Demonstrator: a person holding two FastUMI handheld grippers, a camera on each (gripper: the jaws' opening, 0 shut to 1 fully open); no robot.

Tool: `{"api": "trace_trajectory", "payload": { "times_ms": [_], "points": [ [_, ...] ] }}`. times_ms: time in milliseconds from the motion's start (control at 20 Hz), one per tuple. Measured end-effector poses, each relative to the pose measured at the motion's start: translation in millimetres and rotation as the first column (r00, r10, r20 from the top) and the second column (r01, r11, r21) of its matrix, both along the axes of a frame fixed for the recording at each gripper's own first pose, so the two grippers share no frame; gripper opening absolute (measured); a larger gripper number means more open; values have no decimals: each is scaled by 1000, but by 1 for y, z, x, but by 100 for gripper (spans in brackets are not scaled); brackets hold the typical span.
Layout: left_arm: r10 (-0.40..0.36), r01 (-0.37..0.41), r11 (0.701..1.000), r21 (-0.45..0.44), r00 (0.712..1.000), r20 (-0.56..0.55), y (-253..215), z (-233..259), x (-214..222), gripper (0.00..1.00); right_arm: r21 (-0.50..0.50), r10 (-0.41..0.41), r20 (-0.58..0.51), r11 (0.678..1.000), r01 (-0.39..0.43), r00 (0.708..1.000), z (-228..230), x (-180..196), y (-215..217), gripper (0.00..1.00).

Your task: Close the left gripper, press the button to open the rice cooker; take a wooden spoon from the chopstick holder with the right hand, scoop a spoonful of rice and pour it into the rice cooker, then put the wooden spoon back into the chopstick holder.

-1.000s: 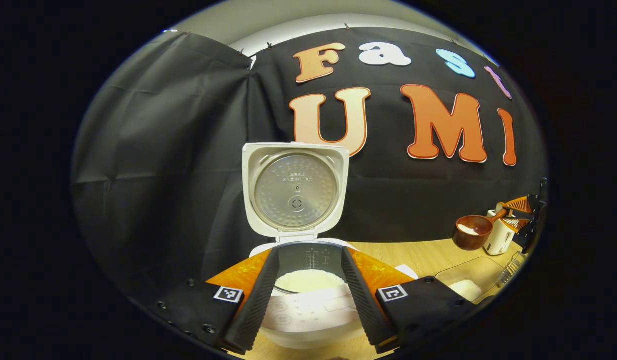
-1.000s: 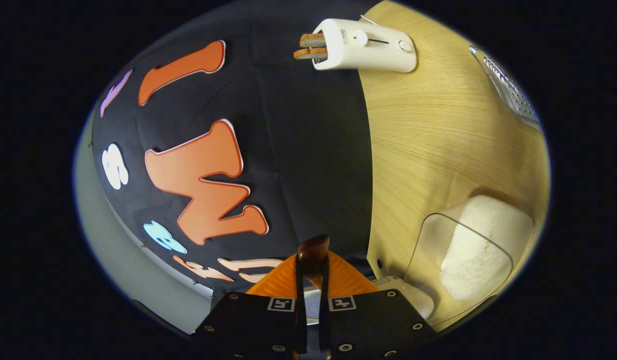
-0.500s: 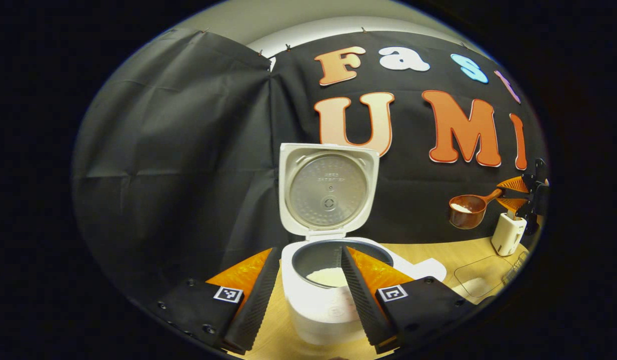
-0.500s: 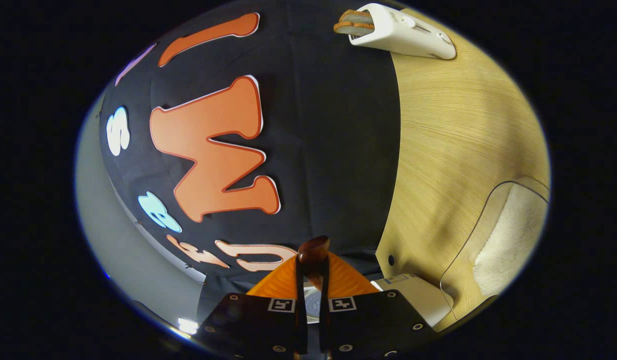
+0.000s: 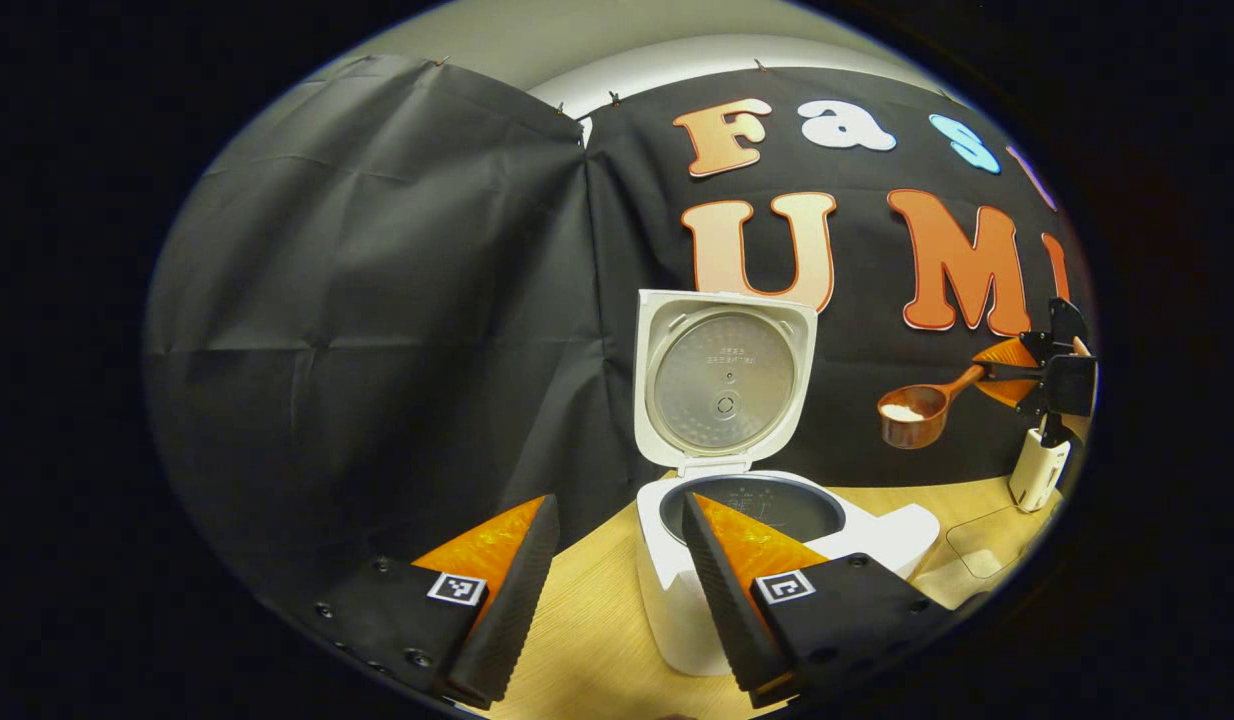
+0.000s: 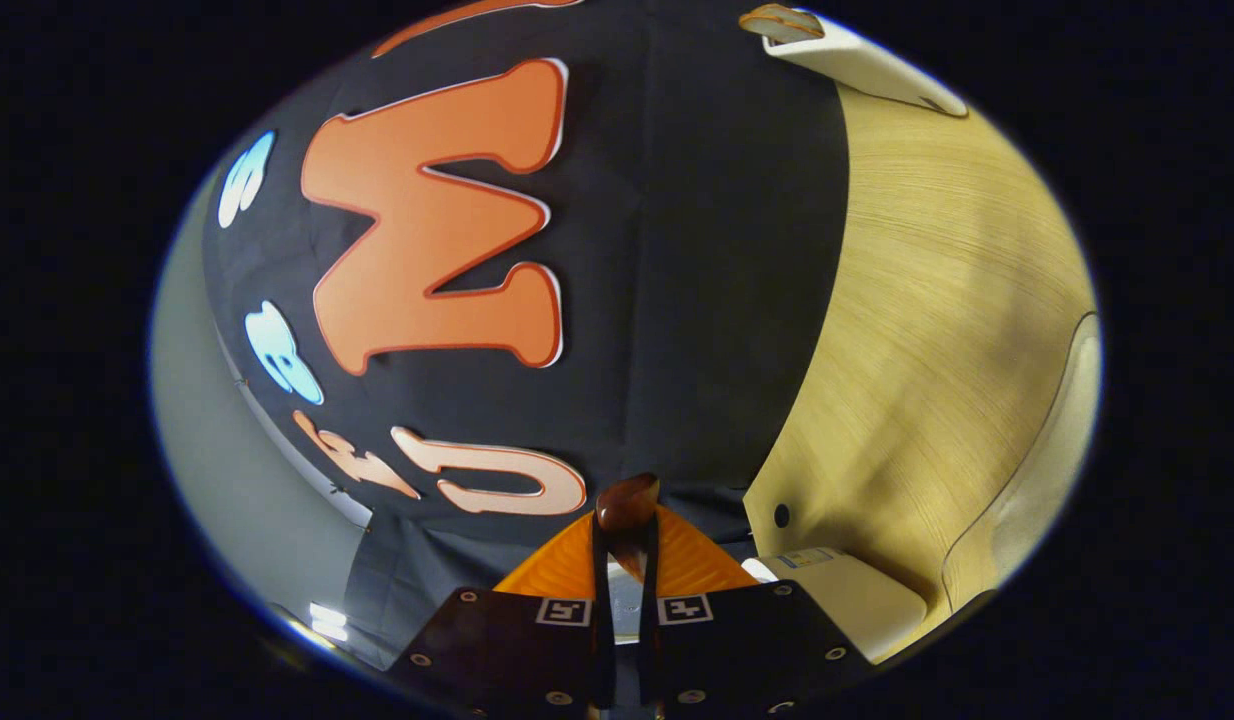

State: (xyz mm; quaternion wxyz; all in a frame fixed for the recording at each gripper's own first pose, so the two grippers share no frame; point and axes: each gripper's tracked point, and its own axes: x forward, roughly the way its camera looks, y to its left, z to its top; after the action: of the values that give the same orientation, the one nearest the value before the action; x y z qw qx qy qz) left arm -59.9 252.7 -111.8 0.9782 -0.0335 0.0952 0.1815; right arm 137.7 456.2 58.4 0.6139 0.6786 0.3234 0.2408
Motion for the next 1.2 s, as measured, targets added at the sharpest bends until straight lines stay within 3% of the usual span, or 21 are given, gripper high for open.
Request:
{"api": "trace_trajectory", "payload": {
  "times_ms": [250, 400, 700, 900, 1200],
  "points": [
    [-1, 1, 1000, -8, 1000, -3, 3, -5, -1, 83, -99, 51, 179, 995, -34, 982, 32, -6, 52, 10],
    [2, -3, 1000, -21, 1000, -12, 8, -13, 0, 83, -208, 113, 268, 976, -57, 957, 34, -15, 89, 9],
    [27, -28, 999, -43, 999, -28, 23, -25, 0, 81, -325, 211, 405, 943, -75, 890, 36, -34, 153, 9],
    [48, -49, 998, -37, 998, -44, 36, -35, -8, 80, -421, 237, 580, 906, 38, 780, 41, -40, 171, 9],
    [47, -49, 998, -43, 997, -55, 39, -40, -5, 82, -447, 264, 753, 877, 174, 602, 69, -58, 173, 9]
  ]
}}
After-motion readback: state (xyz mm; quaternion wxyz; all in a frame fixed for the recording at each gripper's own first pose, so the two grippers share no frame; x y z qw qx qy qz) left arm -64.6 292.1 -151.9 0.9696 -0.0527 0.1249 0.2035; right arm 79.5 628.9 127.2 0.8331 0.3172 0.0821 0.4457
